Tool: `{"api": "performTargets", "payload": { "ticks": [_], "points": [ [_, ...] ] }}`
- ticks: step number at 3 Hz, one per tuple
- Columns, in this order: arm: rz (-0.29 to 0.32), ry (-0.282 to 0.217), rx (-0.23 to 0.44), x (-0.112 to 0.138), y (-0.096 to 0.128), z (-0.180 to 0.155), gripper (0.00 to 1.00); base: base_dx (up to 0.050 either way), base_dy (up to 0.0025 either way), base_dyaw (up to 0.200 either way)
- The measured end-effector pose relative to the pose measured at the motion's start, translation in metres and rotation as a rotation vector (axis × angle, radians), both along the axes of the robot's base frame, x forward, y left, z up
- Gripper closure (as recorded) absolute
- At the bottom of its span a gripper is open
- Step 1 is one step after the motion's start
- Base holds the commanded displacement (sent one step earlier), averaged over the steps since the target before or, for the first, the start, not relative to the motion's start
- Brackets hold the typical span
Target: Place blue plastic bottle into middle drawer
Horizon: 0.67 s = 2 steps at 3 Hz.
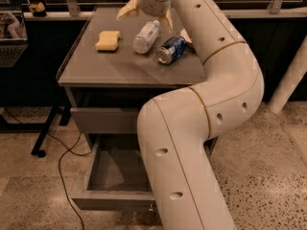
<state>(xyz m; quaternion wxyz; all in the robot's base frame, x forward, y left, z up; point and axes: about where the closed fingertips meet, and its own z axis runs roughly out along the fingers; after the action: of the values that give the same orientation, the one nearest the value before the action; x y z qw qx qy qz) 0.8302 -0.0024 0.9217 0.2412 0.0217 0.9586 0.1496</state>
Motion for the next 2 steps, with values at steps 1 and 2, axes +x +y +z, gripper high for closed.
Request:
{"api": "performTargets", "payload": {
  "ticks": [1, 2],
  "points": [
    [0.025, 0.002, -0.006, 0.003, 0.015, -0.007, 0.00, 0.000, 0.00000, 0.000],
    [0.033, 0.010, -0.030, 0.008, 0.021, -0.021, 0.00, 0.000, 0.00000, 0.000]
  ]
}}
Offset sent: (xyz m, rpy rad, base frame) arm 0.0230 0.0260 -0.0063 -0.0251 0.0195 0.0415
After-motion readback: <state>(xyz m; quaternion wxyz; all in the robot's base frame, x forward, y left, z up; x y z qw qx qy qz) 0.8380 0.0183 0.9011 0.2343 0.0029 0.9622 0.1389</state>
